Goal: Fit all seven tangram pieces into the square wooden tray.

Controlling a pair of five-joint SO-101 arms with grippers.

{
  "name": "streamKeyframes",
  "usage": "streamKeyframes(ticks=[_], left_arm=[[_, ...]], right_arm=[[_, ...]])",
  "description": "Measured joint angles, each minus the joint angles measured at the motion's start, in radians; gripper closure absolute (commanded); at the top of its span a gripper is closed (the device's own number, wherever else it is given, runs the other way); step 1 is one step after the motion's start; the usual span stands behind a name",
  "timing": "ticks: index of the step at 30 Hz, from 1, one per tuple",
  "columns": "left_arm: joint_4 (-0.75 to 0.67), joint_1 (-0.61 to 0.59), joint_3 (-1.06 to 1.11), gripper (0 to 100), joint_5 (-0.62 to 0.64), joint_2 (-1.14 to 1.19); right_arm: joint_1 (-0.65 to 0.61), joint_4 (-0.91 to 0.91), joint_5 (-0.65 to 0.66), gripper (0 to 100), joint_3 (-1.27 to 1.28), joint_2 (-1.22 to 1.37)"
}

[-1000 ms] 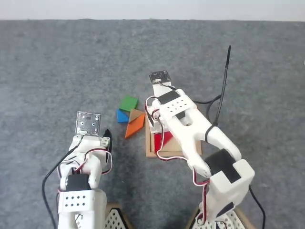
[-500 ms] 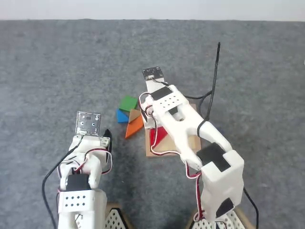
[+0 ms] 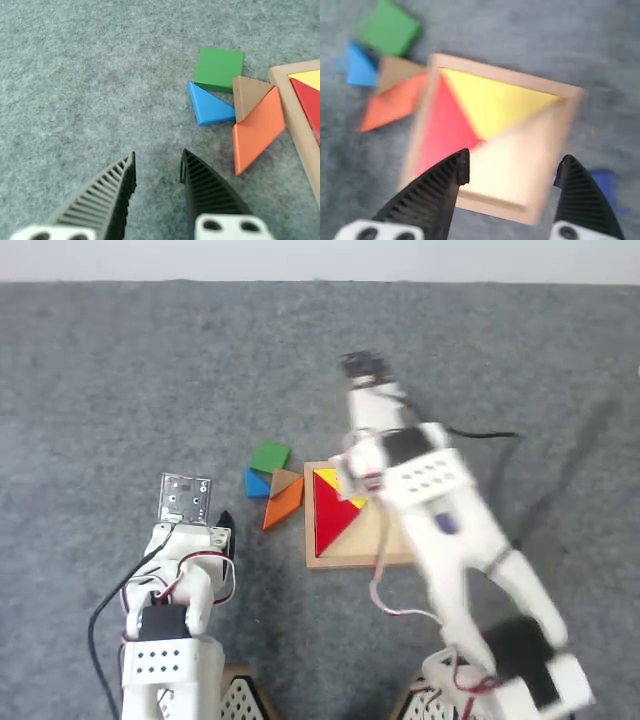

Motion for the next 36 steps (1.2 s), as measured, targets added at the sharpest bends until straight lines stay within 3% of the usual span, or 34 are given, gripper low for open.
streamKeyframes(ticks=[6,10,19,24,29,36], left_arm=[[0.0,0.0,0.0,85,0.0,0.0],[0.0,0.0,0.0,85,0.0,0.0],[0.0,0.0,0.0,85,0.0,0.0],[0.0,0.0,0.0,85,0.0,0.0],[0.0,0.0,0.0,85,0.0,0.0],[0.0,0.0,0.0,85,0.0,0.0]], right_arm=[[0.304,0.046,0.25,72.3,0.089,-0.029],[0.41,0.035,0.334,72.1,0.175,-0.029],[0.414,-0.046,0.466,72.3,0.227,-0.02],[0.411,-0.078,0.431,72.3,0.287,-0.02],[0.414,-0.262,0.364,72.3,0.491,-0.115],[0.468,-0.244,0.365,72.3,0.655,-0.353]])
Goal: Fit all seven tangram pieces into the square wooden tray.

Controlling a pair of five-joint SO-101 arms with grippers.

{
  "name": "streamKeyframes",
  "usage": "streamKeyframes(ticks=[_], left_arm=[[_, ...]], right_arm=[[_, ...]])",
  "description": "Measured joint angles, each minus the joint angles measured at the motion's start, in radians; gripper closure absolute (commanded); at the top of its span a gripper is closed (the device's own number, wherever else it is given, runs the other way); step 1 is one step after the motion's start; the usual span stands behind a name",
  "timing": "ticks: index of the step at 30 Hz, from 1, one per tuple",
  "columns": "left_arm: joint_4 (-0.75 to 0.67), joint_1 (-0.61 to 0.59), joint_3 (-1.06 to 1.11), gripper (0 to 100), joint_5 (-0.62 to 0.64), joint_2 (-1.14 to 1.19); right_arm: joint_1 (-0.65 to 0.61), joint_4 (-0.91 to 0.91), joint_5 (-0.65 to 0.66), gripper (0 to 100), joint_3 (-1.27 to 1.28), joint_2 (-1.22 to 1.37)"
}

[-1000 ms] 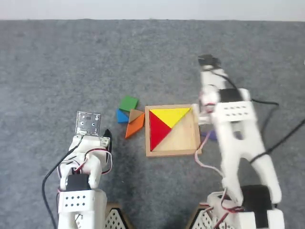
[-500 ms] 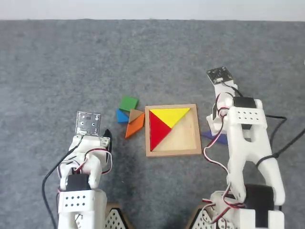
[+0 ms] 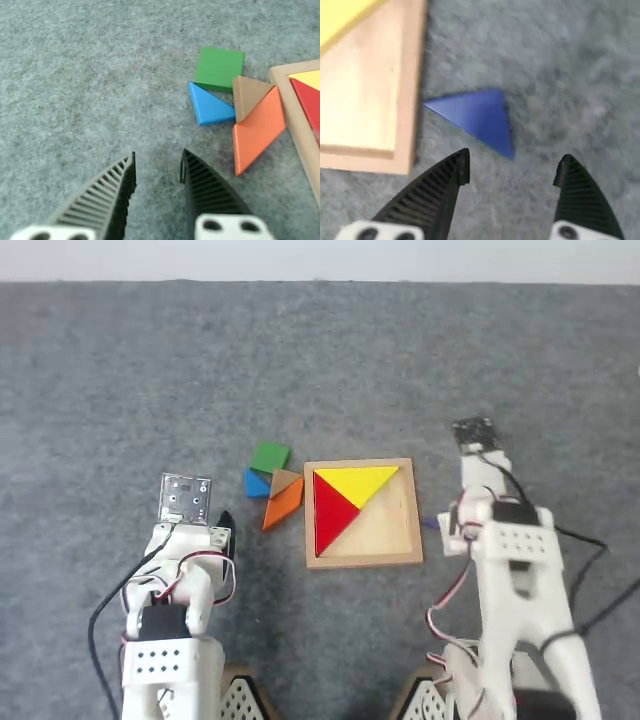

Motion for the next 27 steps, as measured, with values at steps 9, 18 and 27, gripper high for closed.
streamKeyframes(ticks=[9,18,27], left_arm=[[0.0,0.049,0.0,85,0.0,0.0],[0.02,0.02,-0.02,85,-0.229,0.0],[0.358,-0.046,-0.54,85,-0.339,0.216]], right_arm=[[0.071,-0.034,0.0,72.3,0.14,-0.087],[0.08,-0.117,0.0,72.3,0.166,-0.026],[0.08,-0.124,0.0,72.3,0.166,-0.018]])
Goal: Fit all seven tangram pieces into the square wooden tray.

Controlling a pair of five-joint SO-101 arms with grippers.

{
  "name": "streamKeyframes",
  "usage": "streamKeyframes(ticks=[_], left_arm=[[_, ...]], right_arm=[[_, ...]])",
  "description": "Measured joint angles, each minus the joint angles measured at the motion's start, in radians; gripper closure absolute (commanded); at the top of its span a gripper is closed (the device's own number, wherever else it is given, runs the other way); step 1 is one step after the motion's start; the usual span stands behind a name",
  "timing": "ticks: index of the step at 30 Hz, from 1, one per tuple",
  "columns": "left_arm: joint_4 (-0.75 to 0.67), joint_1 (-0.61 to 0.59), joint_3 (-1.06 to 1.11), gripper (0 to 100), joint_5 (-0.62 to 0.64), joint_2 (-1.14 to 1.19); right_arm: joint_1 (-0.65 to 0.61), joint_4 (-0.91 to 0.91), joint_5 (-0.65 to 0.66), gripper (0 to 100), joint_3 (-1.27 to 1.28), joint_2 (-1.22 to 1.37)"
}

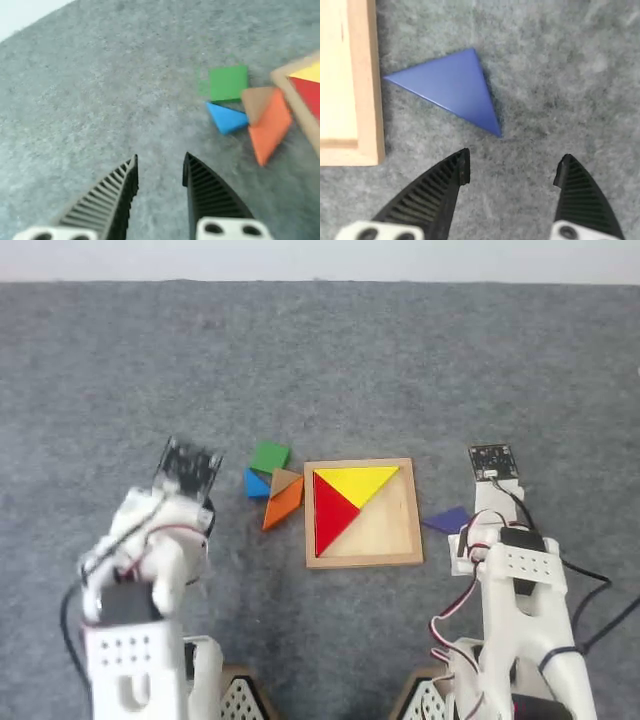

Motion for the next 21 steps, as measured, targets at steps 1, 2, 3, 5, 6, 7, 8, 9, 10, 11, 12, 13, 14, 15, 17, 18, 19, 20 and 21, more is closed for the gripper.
streamKeyframes(ticks=[1,2,3,5,6,7,8,9,10,11,12,13,14,15,17,18,19,20,21], left_arm=[[0.052,0.015,-0.086,85,0.0,0.078],[0.101,0.031,-0.172,85,0.0,0.172],[0.147,0.043,-0.255,84,0.0,0.278],[0.207,0.072,-0.417,79,0.023,0.479],[0.216,0.084,-0.496,77,0.04,0.58],[0.219,0.094,-0.568,76,0.054,0.683],[0.219,0.106,-0.634,76,0.064,0.783],[0.219,0.118,-0.695,76,0.074,0.875],[0.219,0.132,-0.749,76,0.084,0.961],[0.219,0.146,-0.801,76,0.091,1.039],[0.219,0.155,-0.847,76,0.103,1.106],[0.219,0.163,-0.887,76,0.114,1.169],[0.219,0.172,-0.921,76,0.127,1.218],[0.219,0.183,-0.95,76,0.135,1.26],[0.212,0.204,-0.982,76,0.157,1.316],[0.201,0.215,-0.99,76,0.169,1.339],[0.186,0.227,-0.993,76,0.178,1.356],[0.169,0.238,-0.993,76,0.186,1.373],[0.152,0.252,-0.993,76,0.189,1.39]], right_arm=[[0.002,0.0,0.0,72.3,0.0,0.0],[0.002,0.0,0.0,72.3,0.0,0.0],[0.002,0.0,0.0,72.3,0.0,0.0],[0.0,-0.002,0.0,72.3,0.0,0.0],[0.0,-0.009,0.0,72.3,0.0,0.0],[0.002,-0.012,0.0,72.3,0.002,0.0],[0.002,-0.014,0.0,72.3,0.002,0.002],[0.002,-0.015,0.0,72.3,0.002,0.002],[0.002,-0.015,0.0,72.3,0.002,0.002],[0.0,-0.015,0.0,72.3,0.002,0.002],[0.0,-0.015,0.0,72.3,0.002,0.002],[0.0,-0.015,0.0,72.3,0.002,0.002],[0.0,-0.015,0.0,72.3,0.002,0.002],[0.002,-0.015,0.0,72.3,0.002,0.002],[0.0,-0.015,0.0,72.3,0.002,0.002],[0.0,-0.015,0.0,72.3,0.002,0.002],[0.0,-0.015,0.0,72.3,0.002,0.002],[0.0,-0.015,0.0,72.3,0.002,0.002],[0.0,-0.015,0.0,72.3,0.002,0.002]])
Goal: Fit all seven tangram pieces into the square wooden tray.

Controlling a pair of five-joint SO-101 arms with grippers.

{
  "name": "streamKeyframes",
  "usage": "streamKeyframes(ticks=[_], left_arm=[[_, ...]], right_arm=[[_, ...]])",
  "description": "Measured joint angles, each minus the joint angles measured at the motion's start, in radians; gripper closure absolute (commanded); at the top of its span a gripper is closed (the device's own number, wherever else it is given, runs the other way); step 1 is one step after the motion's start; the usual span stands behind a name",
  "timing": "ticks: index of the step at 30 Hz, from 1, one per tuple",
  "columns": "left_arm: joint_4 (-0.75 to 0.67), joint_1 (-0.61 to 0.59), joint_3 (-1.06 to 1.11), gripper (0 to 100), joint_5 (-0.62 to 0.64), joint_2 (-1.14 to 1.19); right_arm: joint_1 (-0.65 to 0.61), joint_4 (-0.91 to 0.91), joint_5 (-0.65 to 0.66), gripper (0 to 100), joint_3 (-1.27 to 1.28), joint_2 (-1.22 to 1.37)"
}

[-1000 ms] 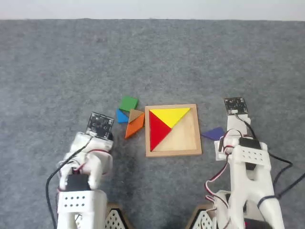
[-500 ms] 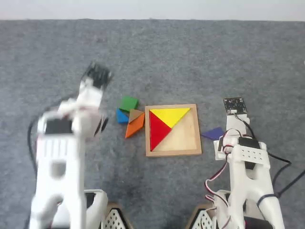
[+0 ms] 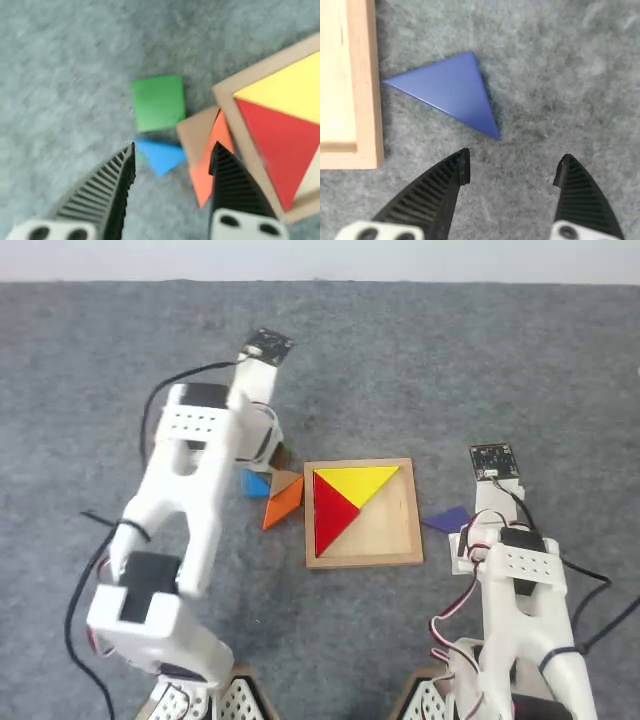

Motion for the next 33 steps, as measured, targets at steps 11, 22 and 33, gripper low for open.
streamKeyframes(ticks=[11,22,33], left_arm=[[-0.166,0.037,-0.006,76,0.011,0.222],[-0.161,-0.049,-0.172,76,-0.009,0.365],[-0.031,-0.072,-0.258,76,-0.021,0.385]], right_arm=[[0.0,0.0,0.0,72.3,0.0,0.0],[0.0,0.0,0.0,72.3,0.0,0.0],[0.0,0.0,0.0,72.3,0.0,0.0]])
